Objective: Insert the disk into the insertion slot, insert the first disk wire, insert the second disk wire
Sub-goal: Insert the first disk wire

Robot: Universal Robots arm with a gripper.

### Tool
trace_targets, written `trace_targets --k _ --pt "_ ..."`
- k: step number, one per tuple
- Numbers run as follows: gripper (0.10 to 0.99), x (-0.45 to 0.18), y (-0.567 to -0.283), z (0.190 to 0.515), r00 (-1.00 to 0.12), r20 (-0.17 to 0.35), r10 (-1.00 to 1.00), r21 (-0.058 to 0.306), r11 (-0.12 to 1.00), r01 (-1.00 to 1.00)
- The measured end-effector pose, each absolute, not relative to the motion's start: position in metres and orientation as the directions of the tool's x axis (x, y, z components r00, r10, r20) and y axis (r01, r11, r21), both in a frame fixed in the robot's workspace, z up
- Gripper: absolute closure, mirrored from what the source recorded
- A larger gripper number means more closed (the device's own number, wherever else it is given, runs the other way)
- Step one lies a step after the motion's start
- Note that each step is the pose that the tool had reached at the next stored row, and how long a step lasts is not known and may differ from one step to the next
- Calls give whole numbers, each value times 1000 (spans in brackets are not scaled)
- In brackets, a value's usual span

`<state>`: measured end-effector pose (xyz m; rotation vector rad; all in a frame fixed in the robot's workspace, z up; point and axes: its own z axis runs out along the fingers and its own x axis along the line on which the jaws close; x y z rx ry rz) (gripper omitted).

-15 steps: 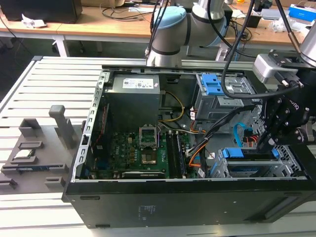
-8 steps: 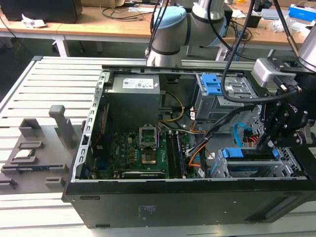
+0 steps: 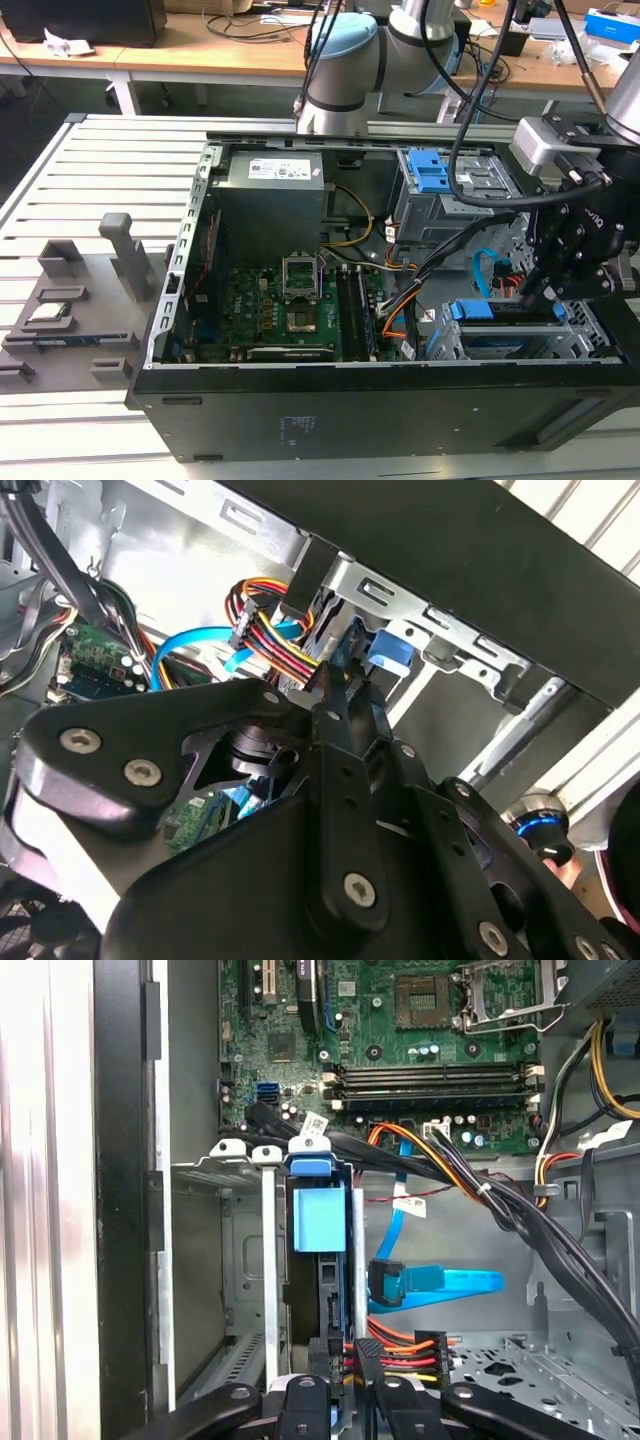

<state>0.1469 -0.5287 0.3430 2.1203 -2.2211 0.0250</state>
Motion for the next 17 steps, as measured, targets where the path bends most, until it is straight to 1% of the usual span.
trace_targets --k 4,5,7,13,17 --pt "843 147 -525 360 -45 62 -997 37 47 -998" --pt "859 147 -523 362 -45 62 -997 37 48 -998" --pt "980 147 -521 370 -45 62 -997 37 47 -998" --pt "980 147 -519 386 -45 62 -997 37 48 -998" --pt "980 147 -519 387 -45 62 -997 37 47 -998"
